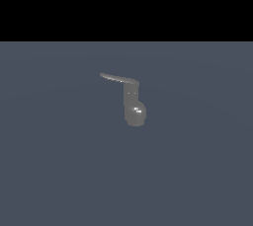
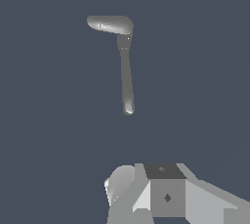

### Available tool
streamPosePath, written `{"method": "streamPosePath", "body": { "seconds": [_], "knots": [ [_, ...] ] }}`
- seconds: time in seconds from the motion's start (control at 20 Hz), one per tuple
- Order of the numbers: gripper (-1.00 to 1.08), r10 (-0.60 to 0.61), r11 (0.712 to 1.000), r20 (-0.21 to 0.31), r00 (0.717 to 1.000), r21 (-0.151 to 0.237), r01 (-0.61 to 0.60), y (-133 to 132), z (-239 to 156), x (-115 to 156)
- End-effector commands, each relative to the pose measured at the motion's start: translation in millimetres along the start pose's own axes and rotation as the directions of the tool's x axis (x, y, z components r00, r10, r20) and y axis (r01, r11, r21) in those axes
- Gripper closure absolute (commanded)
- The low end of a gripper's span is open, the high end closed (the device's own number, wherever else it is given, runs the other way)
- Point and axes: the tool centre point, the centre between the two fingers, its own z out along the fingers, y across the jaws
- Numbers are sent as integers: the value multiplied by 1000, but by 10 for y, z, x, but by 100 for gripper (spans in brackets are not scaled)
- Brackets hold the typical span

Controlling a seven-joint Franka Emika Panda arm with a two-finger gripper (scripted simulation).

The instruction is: Turn on the faucet by rotating a designated handle.

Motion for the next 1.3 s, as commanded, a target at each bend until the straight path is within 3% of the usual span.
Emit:
{"method": "streamPosePath", "body": {
  "seconds": [0.0, 0.7, 1.25],
  "knots": [
    [108, 0, 1000, 0, 1000, 0, 0, 0, 0, 0],
    [108, 44, 999, 3, 999, 13, -44, 150, -62, -73],
    [108, 140, 987, 22, 990, 71, -141, 57, 34, 266]
  ]
}}
